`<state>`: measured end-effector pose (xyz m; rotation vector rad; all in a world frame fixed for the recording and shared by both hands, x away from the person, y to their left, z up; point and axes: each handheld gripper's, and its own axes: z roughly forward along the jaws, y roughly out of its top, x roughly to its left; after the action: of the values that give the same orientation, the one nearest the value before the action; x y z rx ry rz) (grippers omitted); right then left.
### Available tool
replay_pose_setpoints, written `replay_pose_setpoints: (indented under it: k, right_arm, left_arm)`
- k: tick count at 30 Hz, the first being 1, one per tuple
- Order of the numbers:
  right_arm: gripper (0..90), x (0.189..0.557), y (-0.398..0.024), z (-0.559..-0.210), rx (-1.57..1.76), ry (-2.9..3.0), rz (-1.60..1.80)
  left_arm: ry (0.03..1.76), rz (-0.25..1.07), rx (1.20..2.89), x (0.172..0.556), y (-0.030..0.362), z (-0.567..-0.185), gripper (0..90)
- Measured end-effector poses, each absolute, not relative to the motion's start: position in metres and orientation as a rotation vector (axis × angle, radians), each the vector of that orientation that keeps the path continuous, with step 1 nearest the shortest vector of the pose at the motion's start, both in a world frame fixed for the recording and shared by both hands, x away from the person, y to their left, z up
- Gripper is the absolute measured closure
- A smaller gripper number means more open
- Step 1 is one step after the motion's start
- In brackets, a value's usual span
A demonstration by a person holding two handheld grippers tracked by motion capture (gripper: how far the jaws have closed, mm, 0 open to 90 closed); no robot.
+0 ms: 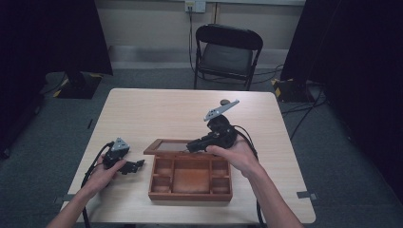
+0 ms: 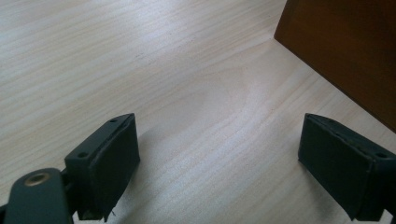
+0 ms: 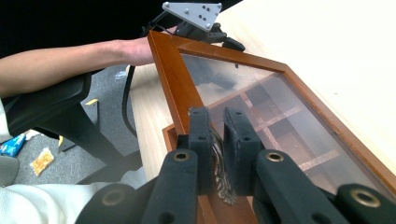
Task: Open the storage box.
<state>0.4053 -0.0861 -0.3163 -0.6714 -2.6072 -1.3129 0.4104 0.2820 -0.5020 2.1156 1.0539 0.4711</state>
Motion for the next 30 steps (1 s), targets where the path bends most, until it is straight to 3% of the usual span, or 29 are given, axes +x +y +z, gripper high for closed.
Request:
replay_pose_setpoints:
  k: [30]
  right_arm:
    - [82.5,0.4144,-0.0866,-0.3091,-0.716,-2.585,-1.322]
  left_arm:
    - [1.059,0.469,2.114,0.4103,0.2817,-0.5020,11.7]
